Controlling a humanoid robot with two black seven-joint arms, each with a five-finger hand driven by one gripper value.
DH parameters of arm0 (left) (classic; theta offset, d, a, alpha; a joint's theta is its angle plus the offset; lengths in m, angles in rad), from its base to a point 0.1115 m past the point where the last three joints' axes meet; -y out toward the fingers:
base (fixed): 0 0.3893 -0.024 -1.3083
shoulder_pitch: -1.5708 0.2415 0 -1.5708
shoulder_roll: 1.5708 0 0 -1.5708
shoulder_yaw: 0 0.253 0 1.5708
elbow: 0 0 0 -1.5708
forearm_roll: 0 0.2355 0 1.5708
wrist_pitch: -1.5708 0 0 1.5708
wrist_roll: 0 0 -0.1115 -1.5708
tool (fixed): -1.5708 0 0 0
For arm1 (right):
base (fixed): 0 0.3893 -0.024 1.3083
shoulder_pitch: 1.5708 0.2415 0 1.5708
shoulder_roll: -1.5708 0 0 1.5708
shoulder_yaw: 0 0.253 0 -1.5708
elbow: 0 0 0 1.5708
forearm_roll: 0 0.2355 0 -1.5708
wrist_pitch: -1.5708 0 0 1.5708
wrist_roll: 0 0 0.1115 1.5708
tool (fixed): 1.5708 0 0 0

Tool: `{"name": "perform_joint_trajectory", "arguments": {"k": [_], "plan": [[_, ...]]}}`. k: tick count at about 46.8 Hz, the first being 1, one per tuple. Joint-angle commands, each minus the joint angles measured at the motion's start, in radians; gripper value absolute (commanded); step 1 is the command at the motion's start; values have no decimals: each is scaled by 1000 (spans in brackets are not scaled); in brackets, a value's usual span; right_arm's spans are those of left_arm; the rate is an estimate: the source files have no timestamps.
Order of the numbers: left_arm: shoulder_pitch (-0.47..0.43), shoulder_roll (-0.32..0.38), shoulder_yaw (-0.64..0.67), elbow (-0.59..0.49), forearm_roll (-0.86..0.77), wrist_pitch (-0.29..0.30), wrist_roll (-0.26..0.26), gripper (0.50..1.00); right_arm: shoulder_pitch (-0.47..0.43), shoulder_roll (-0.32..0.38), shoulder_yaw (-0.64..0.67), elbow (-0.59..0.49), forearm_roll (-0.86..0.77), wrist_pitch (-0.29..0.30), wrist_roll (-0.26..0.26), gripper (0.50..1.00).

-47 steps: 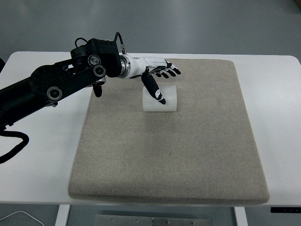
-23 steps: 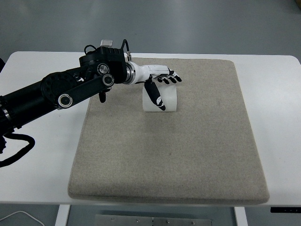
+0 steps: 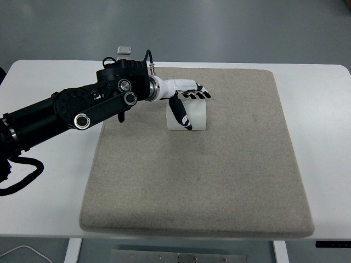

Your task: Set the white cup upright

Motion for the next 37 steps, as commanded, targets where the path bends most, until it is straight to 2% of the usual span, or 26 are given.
{"name": "perform_joint_trajectory", "arguments": {"k": [1, 14, 19, 25, 31, 34, 37], "plan": [[5, -8, 2, 4, 3, 1, -3, 951, 0, 0, 0, 0, 0, 0, 0, 930], [9, -10, 8, 7, 23, 13, -4, 930, 0, 0, 0, 0, 0, 0, 0, 930], [9, -30, 9, 26, 29, 27, -4, 861, 0, 0, 0, 0, 0, 0, 0, 930], [9, -33, 9, 29, 31, 29, -4, 812, 0, 0, 0, 0, 0, 0, 0, 930], [8, -33, 12, 31, 29, 29, -4, 705, 0, 0, 0, 0, 0, 0, 0, 930], [9, -33, 12, 31, 26, 30, -4, 696, 0, 0, 0, 0, 0, 0, 0, 930], [11, -33, 11, 31, 25, 30, -4, 605, 0, 0, 0, 0, 1, 0, 0, 930]]}}
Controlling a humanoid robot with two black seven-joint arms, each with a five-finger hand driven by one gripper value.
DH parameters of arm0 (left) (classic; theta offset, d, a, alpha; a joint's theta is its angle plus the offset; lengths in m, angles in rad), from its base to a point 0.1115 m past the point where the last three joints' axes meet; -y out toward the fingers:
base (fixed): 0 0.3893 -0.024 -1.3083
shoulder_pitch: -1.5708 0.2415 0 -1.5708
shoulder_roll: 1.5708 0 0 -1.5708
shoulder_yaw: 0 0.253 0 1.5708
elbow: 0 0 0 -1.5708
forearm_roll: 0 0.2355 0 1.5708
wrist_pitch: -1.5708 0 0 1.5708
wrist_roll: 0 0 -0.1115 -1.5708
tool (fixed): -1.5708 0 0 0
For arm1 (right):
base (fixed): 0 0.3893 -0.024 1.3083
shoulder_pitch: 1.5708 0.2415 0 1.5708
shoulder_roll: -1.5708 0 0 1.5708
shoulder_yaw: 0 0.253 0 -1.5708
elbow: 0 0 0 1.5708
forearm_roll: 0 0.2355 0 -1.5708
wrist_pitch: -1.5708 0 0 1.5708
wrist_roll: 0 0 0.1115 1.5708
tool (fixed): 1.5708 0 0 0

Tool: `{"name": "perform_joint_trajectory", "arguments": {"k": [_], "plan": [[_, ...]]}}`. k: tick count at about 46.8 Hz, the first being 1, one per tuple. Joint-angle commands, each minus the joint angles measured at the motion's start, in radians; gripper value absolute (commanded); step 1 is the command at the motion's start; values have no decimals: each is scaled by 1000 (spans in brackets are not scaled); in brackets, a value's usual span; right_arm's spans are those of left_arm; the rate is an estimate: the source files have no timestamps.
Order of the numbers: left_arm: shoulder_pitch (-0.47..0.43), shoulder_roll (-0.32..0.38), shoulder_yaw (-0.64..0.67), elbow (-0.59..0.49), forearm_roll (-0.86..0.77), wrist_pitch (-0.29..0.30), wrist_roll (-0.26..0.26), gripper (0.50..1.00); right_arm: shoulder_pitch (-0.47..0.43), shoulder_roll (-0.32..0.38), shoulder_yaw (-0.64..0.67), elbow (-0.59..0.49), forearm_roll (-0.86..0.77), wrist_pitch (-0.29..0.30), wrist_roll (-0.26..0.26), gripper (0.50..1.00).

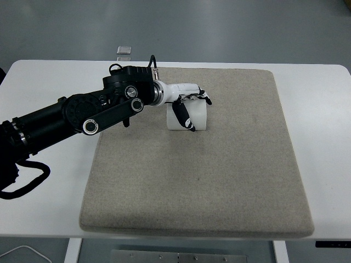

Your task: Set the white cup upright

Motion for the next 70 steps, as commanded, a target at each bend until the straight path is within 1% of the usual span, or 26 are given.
{"name": "perform_joint_trajectory", "arguments": {"k": [1, 4, 9, 16, 18, 23, 26, 31, 33, 37, 41, 48, 55, 57, 62, 67, 70], "plan": [[2, 0, -1, -2, -3, 0, 0, 572, 0, 0, 0, 0, 0, 0, 0, 930], [2, 2, -12, -2, -5, 0, -3, 501, 0, 0, 0, 0, 0, 0, 0, 930], [0, 6, -24, -2, -23, 1, -4, 500, 0, 0, 0, 0, 0, 0, 0, 930], [-6, 17, -106, 0, -51, -14, -4, 500, 0, 0, 0, 0, 0, 0, 0, 930], [-9, 29, -119, 4, -71, -14, -4, 500, 0, 0, 0, 0, 0, 0, 0, 930], [-10, 49, -133, 23, -160, -16, -6, 500, 0, 0, 0, 0, 0, 0, 0, 930], [-10, 66, -153, 35, -236, -20, -20, 500, 0, 0, 0, 0, 0, 0, 0, 930], [-7, 92, -178, 55, -350, -51, -50, 500, 0, 0, 0, 0, 0, 0, 0, 930], [-6, 100, -185, 70, -387, -69, -69, 500, 0, 0, 0, 0, 0, 0, 0, 930], [-1, 114, -216, 104, -444, -112, -130, 500, 0, 0, 0, 0, 0, 0, 0, 930], [2, 132, -227, 129, -453, -152, -178, 500, 0, 0, 0, 0, 0, 0, 0, 930], [4, 150, -230, 170, -457, -193, -276, 500, 0, 0, 0, 0, 0, 0, 0, 930], [8, 164, -280, 227, -493, -262, -327, 500, 0, 0, 0, 0, 0, 0, 0, 930], [20, 164, -288, 245, -500, -273, -348, 500, 0, 0, 0, 0, 0, 0, 0, 930], [53, 164, -296, 267, -514, -308, -425, 500, 0, 0, 0, 0, 0, 0, 0, 930], [82, 164, -296, 268, -516, -318, -530, 500, 0, 0, 0, 0, 0, 0, 0, 930], [102, 164, -297, 270, -516, -318, -580, 500, 0, 0, 0, 0, 0, 0, 0, 930]]}}
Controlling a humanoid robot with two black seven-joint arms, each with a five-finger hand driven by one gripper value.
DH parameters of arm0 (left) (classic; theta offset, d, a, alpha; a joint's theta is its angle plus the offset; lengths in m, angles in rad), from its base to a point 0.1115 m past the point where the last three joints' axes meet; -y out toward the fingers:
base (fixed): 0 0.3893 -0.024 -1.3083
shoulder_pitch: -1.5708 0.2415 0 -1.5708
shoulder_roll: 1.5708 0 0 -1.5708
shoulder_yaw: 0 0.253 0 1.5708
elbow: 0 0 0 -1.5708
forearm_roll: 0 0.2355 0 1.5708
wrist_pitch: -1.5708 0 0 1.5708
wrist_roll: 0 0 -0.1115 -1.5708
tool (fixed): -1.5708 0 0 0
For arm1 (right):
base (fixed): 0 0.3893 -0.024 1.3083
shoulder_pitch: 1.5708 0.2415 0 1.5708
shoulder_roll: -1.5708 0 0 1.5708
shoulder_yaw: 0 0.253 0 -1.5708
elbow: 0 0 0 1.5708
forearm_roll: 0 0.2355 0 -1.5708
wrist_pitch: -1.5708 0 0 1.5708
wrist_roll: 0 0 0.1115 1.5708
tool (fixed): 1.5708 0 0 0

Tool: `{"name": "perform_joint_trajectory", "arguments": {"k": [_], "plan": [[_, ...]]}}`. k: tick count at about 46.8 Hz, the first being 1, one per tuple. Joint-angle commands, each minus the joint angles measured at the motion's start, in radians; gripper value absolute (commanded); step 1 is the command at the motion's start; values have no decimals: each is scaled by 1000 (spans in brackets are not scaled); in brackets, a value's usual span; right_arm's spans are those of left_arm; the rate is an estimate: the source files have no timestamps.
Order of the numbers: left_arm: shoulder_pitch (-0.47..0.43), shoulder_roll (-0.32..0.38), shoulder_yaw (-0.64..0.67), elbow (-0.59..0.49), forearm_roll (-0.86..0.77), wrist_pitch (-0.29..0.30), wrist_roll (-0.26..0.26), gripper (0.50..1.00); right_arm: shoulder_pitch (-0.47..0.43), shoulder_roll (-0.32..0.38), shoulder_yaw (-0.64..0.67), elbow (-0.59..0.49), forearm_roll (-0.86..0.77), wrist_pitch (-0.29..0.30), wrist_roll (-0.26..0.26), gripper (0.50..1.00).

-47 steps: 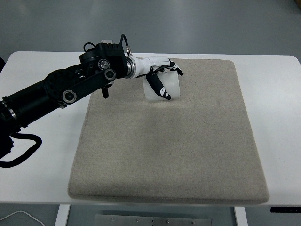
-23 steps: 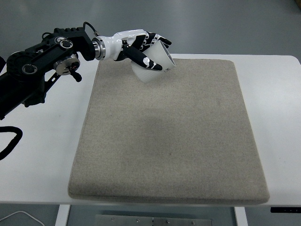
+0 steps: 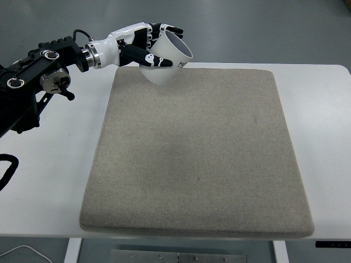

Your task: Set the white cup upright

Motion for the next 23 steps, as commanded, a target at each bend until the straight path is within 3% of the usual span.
{"name": "perform_joint_trajectory", "arguments": {"k": [1, 12, 23], "plan": [[25, 0, -1, 3, 0, 0, -63, 500, 0, 0, 0, 0, 0, 0, 0, 930], [89, -2, -9, 49, -7, -12, -230, 500, 0, 0, 0, 0, 0, 0, 0, 930], [137, -2, -7, 84, -75, -12, -354, 500, 0, 0, 0, 0, 0, 0, 0, 930]]}}
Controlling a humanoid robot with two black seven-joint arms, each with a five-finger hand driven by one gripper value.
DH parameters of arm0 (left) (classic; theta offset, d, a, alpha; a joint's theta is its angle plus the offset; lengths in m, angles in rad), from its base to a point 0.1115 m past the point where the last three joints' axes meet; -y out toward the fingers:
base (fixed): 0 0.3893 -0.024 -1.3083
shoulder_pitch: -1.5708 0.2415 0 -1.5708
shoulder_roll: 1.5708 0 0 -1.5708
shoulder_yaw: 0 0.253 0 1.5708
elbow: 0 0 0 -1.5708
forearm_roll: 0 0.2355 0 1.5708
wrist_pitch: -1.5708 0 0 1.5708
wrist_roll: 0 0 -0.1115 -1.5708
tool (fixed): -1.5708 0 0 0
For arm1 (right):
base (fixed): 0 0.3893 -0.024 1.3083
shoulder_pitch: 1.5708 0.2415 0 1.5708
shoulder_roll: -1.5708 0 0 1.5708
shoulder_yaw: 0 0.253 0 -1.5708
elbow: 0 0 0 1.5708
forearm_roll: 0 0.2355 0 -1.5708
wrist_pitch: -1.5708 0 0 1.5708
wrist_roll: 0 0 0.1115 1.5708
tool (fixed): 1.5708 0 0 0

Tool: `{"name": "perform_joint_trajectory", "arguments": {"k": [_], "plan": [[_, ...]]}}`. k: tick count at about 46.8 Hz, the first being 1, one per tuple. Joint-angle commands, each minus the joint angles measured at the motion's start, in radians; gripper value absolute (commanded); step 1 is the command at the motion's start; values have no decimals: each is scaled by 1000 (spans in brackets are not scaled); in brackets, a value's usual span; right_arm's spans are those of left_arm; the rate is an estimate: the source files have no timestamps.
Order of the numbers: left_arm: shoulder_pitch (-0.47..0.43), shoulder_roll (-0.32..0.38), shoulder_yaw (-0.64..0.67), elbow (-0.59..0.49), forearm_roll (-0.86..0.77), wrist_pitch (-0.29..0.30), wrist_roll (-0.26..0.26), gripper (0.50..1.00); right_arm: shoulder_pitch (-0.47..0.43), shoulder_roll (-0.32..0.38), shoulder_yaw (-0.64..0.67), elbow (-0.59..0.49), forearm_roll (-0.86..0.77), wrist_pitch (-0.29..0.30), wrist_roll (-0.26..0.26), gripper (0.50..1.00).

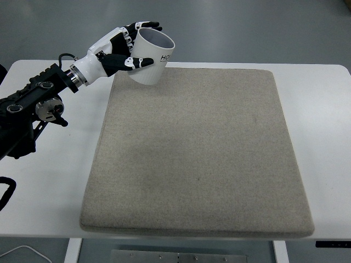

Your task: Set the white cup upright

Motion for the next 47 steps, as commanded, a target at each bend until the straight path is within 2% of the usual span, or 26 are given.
{"name": "perform_joint_trajectory", "arguments": {"k": [1, 11, 21, 47], "plan": [[16, 1, 1, 16, -21, 0, -41, 500, 0, 0, 0, 0, 0, 0, 0, 930], [65, 0, 4, 79, -27, 0, -41, 500, 0, 0, 0, 0, 0, 0, 0, 930], [120, 1, 3, 76, -22, 0, -41, 500, 0, 0, 0, 0, 0, 0, 0, 930], [119, -2, 6, 76, 16, 0, -41, 500, 0, 0, 0, 0, 0, 0, 0, 930]]}}
